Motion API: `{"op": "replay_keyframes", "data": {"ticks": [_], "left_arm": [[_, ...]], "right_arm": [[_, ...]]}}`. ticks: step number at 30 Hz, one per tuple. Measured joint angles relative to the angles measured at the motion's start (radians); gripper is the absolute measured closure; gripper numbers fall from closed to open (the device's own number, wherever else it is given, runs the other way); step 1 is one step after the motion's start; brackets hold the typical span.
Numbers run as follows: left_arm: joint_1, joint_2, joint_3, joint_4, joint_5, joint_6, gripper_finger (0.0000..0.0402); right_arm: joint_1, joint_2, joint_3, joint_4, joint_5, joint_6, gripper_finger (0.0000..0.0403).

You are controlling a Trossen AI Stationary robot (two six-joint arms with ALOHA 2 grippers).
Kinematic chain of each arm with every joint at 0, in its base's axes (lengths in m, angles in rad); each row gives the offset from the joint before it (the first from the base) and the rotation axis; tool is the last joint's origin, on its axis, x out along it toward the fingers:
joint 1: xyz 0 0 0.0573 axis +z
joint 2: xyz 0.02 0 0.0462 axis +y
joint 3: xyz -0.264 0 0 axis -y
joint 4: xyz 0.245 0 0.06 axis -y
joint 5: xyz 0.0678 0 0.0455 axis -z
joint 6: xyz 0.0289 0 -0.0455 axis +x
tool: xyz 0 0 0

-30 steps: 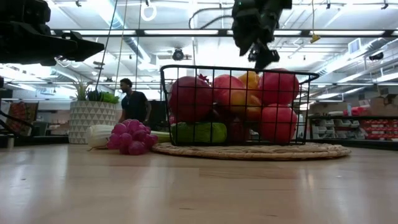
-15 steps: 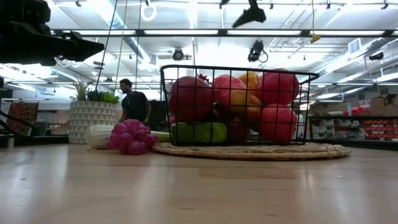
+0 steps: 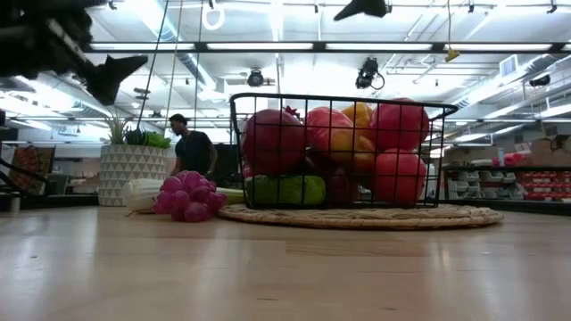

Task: Build produce basket
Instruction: Put the green celery into the black wire basket

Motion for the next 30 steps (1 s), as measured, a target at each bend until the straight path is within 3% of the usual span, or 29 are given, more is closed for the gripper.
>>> {"op": "replay_keyframes", "data": {"ticks": [2,5,8,11,16,22,24,30], "left_arm": [[0.000,0.000,0.002,0.058,-0.050,-0.221,0.0002],[0.001,0.012,0.003,0.082,-0.146,-0.407,0.0002],[0.001,0.032,0.017,0.113,-0.131,-0.459,0.0002],[0.001,0.091,0.079,0.062,-0.119,-0.458,0.0002],[0.001,0.280,0.252,-0.192,-0.174,-0.461,0.0002],[0.001,0.598,0.450,-0.510,-0.127,-0.622,0.0002],[0.001,0.685,0.497,-0.533,-0.111,-0.674,0.0002],[0.000,0.866,0.574,-0.388,-0.069,-0.964,0.0002]], "right_arm": [[0.043,-0.019,0.000,-0.051,0.030,-0.004,0.0027],[0.119,-0.053,-0.019,-0.133,0.142,-0.057,0.0030],[0.165,-0.092,-0.078,-0.129,0.229,-0.123,0.0032],[0.181,-0.146,-0.162,-0.069,0.234,-0.174,0.0032],[0.231,-0.273,-0.307,-0.023,0.190,-0.191,0.0032],[0.329,-0.438,-0.481,0.096,0.188,-0.186,0.0032],[0.367,-0.484,-0.534,0.126,0.186,-0.169,0.0032],[0.466,-0.593,-0.658,0.208,0.217,-0.111,0.0032]]}}
